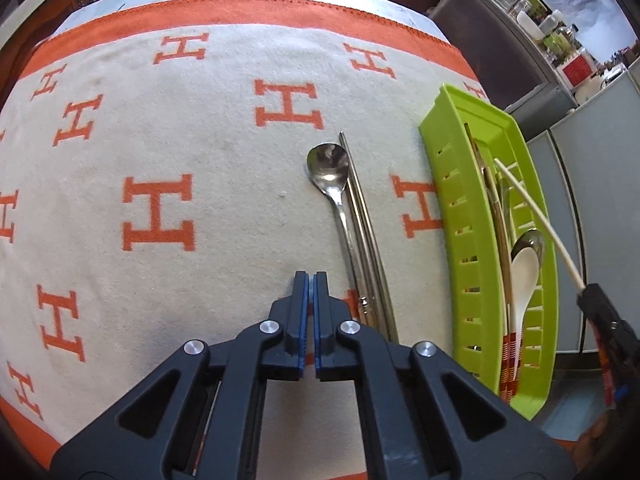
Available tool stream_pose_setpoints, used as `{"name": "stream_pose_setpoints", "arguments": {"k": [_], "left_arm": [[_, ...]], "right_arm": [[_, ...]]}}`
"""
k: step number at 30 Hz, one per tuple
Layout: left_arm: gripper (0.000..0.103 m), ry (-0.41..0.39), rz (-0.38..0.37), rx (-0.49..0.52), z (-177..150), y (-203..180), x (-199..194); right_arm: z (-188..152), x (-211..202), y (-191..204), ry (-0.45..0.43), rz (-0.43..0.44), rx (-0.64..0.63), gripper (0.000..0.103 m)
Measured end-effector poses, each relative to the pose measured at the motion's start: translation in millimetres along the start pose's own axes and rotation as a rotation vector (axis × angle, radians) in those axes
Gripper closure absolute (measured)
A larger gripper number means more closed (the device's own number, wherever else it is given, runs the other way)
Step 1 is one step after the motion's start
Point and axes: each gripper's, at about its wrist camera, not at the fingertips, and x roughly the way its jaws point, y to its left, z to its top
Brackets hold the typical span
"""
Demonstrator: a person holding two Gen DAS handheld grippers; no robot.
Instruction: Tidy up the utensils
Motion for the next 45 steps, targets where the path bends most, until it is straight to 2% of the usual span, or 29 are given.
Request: {"name": "stream_pose_setpoints", "arguments": {"k": [5,14,21,26,27,29,33,39,41,45], "left_arm": [[0.103,0.013,-0.068,-0.051,-0.6,4.7,1.8],[0.103,0.034,-0.137,-0.113,-0.2,14.8,1.8],[0.103,0.019,-0.146,-0.119,8.3,6.6,-1.3],[0.102,0.025,-0.097,-0.077,12.1,-7.9,4.6],[0.099,0.025,-0.078,-0.07,12.7,-10.2,6.5],[0.085,0.025,-0.056,-0.064,12.8,-13.0,8.0],[0.085,0.012,-0.038,-0.059,13.1,-15.6,7.7],[0.086,0.011,-0.064,-0.094,10.7,-4.7,6.1],[0.089,0.002,-0.055,-0.094,9.5,-2.3,6.1],[0.089,-0.012,-0.032,-0.079,7.3,-3.9,6.7]], "right_arm": [[-7.8,17.4,-9.2,0.07,-0.013,0.028,0.094],[-15.5,14.1,-8.7,0.067,-0.018,0.022,0.094],[-17.3,12.8,-10.0,0.072,-0.015,0.016,0.094],[-18.4,10.1,-9.5,0.073,-0.014,0.007,0.091],[-18.6,9.3,-9.1,0.07,-0.014,0.003,0.091],[-19.5,8.5,-8.3,0.066,-0.014,-0.002,0.091],[-20.6,7.3,-9.3,0.062,-0.007,-0.002,0.091],[-22.6,4.5,-14.0,0.06,-0.003,0.005,0.091],[-23.4,4.1,-15.1,0.06,-0.006,0.006,0.091],[-24.8,2.9,-13.7,0.057,-0.024,-0.012,0.091]]}}
